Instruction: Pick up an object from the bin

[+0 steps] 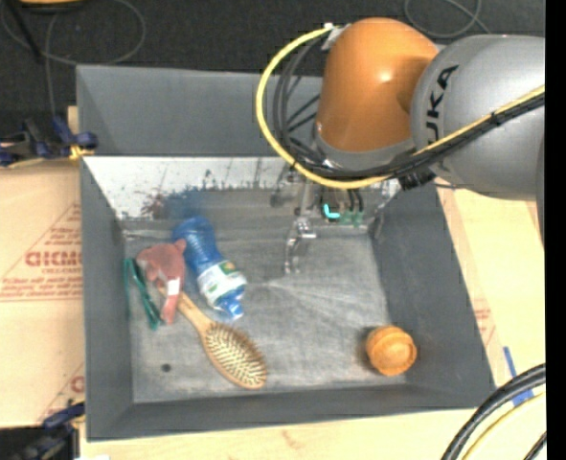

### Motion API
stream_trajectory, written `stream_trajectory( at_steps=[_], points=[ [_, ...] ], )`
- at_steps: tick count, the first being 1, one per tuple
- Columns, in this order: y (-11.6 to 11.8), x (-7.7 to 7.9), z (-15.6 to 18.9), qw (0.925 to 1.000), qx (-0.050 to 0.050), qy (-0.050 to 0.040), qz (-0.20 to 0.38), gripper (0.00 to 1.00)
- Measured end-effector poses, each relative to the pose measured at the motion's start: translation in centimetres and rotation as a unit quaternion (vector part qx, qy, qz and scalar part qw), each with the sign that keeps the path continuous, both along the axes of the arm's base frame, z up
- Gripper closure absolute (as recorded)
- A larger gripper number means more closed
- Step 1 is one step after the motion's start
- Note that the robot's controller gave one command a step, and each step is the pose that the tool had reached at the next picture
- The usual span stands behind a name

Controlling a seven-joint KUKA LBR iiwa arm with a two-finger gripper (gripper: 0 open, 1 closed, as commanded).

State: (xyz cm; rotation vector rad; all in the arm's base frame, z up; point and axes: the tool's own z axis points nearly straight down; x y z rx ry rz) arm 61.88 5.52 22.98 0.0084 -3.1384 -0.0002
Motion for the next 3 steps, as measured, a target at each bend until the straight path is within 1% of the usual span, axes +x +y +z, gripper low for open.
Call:
stream_trajectory(
  at_steps=[1, 2, 3],
  points=[
    [0.0, 0.1, 0.5, 1.0, 0.0, -0.0039, 0.0, 0.0],
    [0.0, 0.1, 0.5, 1.0, 0.001, -0.0038, -0.001, 0.0],
    [2.8, 0.7, 2.1, 0.9987, -0.001, 0.0021, -0.052, 0.0]
  ],
)
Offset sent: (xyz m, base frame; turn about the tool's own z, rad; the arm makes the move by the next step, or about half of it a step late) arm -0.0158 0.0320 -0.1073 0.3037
